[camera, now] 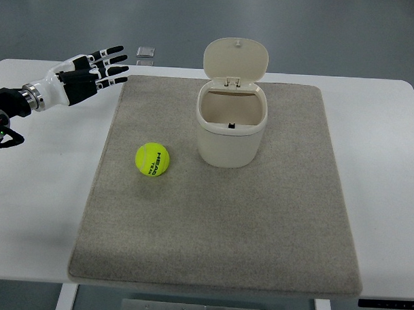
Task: Put tennis ball into box with left hand
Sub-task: 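Move the left hand forward toward the yellow tennis ball, then lower the left hand over the ball and curl fingers around it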
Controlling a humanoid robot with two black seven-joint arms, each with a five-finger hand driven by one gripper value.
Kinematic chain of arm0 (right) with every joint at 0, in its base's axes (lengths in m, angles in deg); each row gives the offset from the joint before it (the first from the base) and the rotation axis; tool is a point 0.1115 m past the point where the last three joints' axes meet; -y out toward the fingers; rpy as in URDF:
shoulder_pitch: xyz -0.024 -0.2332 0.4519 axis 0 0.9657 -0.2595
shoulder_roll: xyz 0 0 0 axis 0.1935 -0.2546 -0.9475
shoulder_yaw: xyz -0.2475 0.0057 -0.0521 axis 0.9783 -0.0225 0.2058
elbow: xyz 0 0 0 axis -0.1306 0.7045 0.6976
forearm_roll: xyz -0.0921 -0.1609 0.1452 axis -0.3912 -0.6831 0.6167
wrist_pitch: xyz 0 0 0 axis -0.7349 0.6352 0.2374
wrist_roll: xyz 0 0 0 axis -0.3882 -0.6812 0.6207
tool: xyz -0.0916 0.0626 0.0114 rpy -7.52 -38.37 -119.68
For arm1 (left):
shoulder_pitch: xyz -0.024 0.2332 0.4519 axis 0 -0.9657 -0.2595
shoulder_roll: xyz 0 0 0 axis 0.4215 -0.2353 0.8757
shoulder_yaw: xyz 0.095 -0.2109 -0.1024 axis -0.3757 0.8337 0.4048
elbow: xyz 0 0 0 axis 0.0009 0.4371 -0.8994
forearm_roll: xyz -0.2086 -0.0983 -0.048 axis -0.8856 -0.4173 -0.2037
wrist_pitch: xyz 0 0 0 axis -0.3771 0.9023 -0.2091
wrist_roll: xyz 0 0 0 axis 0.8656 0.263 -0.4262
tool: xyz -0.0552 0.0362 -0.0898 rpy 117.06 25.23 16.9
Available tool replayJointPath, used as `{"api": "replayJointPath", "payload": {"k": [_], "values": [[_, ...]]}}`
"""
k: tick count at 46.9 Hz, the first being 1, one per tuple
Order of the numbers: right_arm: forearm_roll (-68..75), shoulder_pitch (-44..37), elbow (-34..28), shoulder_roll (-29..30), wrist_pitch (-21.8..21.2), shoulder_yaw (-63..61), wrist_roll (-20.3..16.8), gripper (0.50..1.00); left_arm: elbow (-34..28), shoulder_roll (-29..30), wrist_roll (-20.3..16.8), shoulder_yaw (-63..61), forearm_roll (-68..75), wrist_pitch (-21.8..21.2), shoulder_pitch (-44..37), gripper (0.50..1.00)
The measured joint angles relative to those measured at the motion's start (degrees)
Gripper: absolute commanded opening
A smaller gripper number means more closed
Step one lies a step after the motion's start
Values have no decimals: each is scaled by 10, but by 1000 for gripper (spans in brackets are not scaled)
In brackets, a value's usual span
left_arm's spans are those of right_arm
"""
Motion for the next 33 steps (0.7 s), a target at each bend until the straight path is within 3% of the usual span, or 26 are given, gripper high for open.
{"api": "replayJointPath", "payload": {"k": [14, 19, 27, 33], "values": [[0, 0, 0, 0, 0, 0, 0, 901, 110, 75, -129, -6, 252, 0, 2, 992], [0, 0, 0, 0, 0, 0, 0, 903, 169, 91, -140, -10, 341, -6, 0, 990], [0, 0, 0, 0, 0, 0, 0, 903, 235, 110, -143, -20, 490, -73, -5, 988], [0, 0, 0, 0, 0, 0, 0, 903, 278, 127, -163, -50, 552, -94, -5, 986]]}}
